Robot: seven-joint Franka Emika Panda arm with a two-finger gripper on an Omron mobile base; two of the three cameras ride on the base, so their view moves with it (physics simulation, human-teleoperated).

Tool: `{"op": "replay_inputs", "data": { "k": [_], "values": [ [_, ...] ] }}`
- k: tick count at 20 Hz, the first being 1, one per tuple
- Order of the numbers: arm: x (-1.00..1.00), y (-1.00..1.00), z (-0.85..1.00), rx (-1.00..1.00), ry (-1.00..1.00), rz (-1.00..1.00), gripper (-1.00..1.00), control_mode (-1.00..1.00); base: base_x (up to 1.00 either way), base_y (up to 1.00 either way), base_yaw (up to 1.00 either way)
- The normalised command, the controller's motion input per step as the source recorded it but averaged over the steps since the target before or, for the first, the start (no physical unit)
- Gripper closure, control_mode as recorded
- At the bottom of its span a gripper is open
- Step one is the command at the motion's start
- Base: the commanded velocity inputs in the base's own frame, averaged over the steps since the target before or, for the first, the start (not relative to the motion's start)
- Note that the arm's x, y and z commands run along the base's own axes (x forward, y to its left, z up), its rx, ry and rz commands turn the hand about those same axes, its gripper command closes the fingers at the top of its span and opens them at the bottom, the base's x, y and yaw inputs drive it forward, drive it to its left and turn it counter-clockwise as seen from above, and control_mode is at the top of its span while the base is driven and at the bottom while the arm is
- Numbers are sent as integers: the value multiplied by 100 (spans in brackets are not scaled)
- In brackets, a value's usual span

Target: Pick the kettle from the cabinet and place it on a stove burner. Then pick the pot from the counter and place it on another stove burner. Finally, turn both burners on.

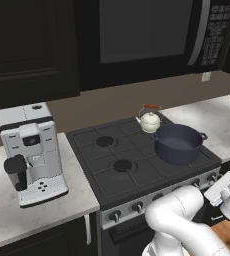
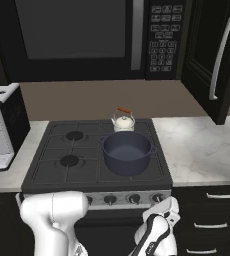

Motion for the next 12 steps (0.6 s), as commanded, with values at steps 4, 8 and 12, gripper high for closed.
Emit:
{"op": "replay_inputs", "data": {
  "k": [4,8,12],
  "values": [
    [-1,0,0,-23,-5,4,100,-100,0,0,0],
    [-2,0,0,-22,-4,3,100,-100,0,0,0],
    [-4,0,0,-22,-4,3,100,-100,0,0,0]
  ]
}}
